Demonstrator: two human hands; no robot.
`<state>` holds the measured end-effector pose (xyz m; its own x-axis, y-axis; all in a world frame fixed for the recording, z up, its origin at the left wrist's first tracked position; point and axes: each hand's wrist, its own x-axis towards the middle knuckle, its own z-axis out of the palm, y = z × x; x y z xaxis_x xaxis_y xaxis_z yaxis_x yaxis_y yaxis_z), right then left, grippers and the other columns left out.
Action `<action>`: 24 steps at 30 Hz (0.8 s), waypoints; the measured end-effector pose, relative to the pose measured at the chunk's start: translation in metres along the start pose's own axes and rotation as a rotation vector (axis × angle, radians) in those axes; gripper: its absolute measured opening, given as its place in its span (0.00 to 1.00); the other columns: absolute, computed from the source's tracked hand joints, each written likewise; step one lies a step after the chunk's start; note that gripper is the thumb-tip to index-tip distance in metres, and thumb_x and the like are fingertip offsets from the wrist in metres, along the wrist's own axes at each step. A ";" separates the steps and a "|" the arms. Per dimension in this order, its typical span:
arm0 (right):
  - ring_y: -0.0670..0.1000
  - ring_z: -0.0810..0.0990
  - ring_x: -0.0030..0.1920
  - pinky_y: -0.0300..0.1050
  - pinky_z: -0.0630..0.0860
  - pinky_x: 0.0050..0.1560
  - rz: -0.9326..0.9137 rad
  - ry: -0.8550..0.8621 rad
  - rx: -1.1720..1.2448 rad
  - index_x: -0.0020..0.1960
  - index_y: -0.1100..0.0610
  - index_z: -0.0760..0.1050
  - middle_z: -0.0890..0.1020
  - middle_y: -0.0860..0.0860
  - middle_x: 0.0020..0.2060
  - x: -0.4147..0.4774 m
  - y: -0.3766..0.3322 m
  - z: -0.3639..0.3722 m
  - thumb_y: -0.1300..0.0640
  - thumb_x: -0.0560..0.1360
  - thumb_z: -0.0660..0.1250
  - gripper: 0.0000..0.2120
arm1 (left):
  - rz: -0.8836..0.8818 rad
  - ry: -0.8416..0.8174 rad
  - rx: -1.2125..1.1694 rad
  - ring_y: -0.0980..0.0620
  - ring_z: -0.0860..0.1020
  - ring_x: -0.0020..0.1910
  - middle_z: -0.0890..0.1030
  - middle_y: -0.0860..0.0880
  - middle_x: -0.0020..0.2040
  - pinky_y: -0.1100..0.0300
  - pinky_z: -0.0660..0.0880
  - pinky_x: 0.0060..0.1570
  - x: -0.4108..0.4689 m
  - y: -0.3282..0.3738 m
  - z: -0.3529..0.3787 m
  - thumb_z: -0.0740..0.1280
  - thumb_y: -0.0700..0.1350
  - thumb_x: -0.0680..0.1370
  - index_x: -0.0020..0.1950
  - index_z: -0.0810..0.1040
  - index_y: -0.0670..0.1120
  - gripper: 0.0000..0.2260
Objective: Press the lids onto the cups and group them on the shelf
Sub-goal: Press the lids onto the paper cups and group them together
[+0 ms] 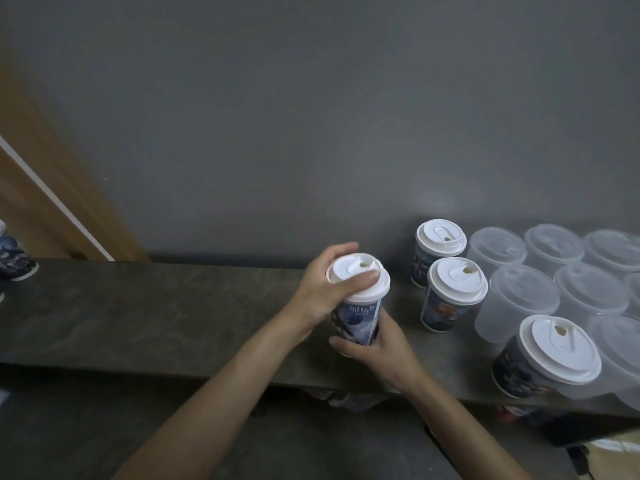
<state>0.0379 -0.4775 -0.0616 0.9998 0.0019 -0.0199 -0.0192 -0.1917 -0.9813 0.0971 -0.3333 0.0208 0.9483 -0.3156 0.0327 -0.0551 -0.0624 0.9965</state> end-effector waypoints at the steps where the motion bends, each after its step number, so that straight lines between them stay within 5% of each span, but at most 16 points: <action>1: 0.44 0.83 0.61 0.55 0.79 0.66 0.003 0.020 -0.035 0.65 0.47 0.75 0.85 0.42 0.59 -0.001 0.007 0.000 0.44 0.61 0.83 0.36 | 0.004 0.010 0.044 0.55 0.82 0.56 0.84 0.51 0.57 0.66 0.76 0.53 -0.002 -0.010 0.002 0.80 0.54 0.63 0.68 0.77 0.47 0.35; 5: 0.39 0.82 0.61 0.45 0.78 0.64 0.000 0.020 -0.097 0.65 0.47 0.74 0.83 0.41 0.60 -0.002 0.029 0.001 0.57 0.65 0.85 0.33 | 0.035 0.009 0.141 0.57 0.82 0.56 0.84 0.54 0.56 0.64 0.76 0.54 -0.013 -0.037 0.004 0.79 0.56 0.65 0.64 0.78 0.50 0.30; 8: 0.41 0.79 0.66 0.45 0.76 0.69 -0.011 -0.031 -0.101 0.70 0.48 0.70 0.80 0.42 0.66 -0.006 0.031 -0.001 0.54 0.66 0.82 0.37 | 0.061 -0.027 0.180 0.55 0.80 0.60 0.82 0.55 0.60 0.64 0.75 0.58 -0.017 -0.044 0.003 0.78 0.57 0.66 0.68 0.75 0.51 0.32; 13: 0.43 0.75 0.71 0.40 0.71 0.72 0.025 -0.143 -0.049 0.77 0.53 0.60 0.75 0.46 0.71 -0.013 0.031 -0.003 0.65 0.71 0.78 0.42 | 0.094 -0.059 0.186 0.53 0.79 0.62 0.81 0.57 0.61 0.62 0.76 0.60 -0.019 -0.054 0.005 0.79 0.56 0.67 0.67 0.73 0.51 0.32; 18: 0.45 0.76 0.70 0.38 0.73 0.68 0.043 -0.074 -0.009 0.77 0.56 0.60 0.76 0.49 0.70 -0.017 0.041 -0.018 0.71 0.71 0.76 0.41 | 0.030 -0.156 0.125 0.51 0.76 0.68 0.79 0.53 0.67 0.55 0.73 0.68 -0.021 -0.055 0.015 0.76 0.64 0.70 0.73 0.69 0.48 0.38; 21: 0.42 0.70 0.75 0.35 0.67 0.71 0.027 0.012 -0.014 0.79 0.56 0.57 0.71 0.46 0.75 -0.031 0.047 -0.031 0.67 0.71 0.79 0.45 | 0.056 -0.241 0.222 0.55 0.72 0.72 0.75 0.57 0.71 0.57 0.69 0.72 -0.027 -0.056 0.034 0.76 0.55 0.73 0.76 0.66 0.51 0.35; 24: 0.43 0.70 0.75 0.36 0.66 0.73 -0.018 0.196 -0.084 0.78 0.56 0.65 0.73 0.47 0.74 -0.054 0.056 -0.043 0.66 0.67 0.81 0.44 | 0.105 -0.329 0.245 0.57 0.69 0.75 0.71 0.60 0.74 0.61 0.66 0.72 -0.035 -0.061 0.060 0.78 0.50 0.73 0.78 0.62 0.56 0.38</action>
<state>-0.0169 -0.5301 -0.1073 0.9821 -0.1833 0.0426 -0.0095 -0.2744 -0.9616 0.0483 -0.3748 -0.0452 0.7852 -0.6156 0.0673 -0.2566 -0.2245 0.9401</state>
